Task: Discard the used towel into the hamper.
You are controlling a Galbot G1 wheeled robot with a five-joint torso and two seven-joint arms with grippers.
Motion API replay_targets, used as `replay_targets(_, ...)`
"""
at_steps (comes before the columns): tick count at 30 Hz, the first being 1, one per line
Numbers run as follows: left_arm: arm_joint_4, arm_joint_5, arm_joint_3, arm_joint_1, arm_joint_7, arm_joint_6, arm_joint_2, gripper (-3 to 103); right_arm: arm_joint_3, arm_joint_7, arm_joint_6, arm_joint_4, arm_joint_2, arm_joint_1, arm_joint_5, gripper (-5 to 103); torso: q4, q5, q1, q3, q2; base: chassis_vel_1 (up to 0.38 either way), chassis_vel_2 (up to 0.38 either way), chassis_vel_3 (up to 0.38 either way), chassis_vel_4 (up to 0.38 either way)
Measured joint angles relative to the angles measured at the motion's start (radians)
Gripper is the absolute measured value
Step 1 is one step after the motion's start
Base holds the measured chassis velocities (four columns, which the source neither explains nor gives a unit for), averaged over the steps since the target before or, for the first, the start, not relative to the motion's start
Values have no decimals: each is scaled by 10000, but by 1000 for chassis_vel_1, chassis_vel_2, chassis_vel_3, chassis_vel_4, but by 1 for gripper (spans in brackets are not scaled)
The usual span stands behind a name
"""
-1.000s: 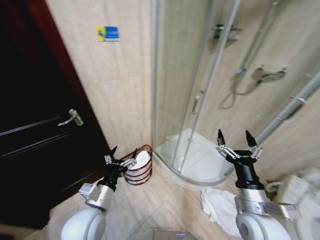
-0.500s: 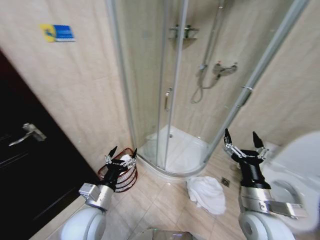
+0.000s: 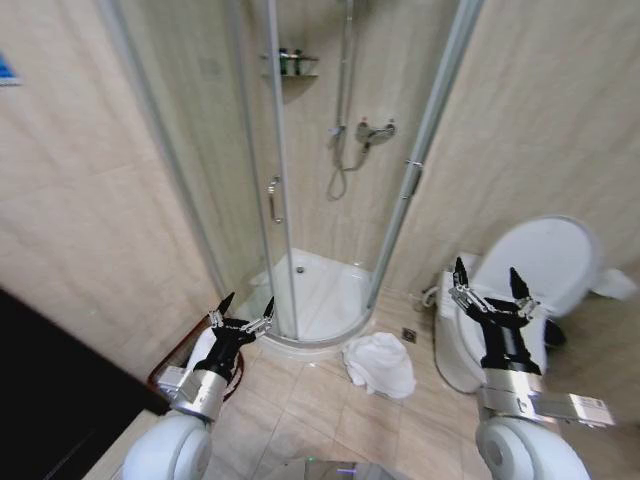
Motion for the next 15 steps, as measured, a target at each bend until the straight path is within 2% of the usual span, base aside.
replay_targets(15,0,0,0,0,0,-1,0,100,32,-49,203,-1,-50,115,83,100,0,-1,0,0,0,-122,-121,-127,-128)
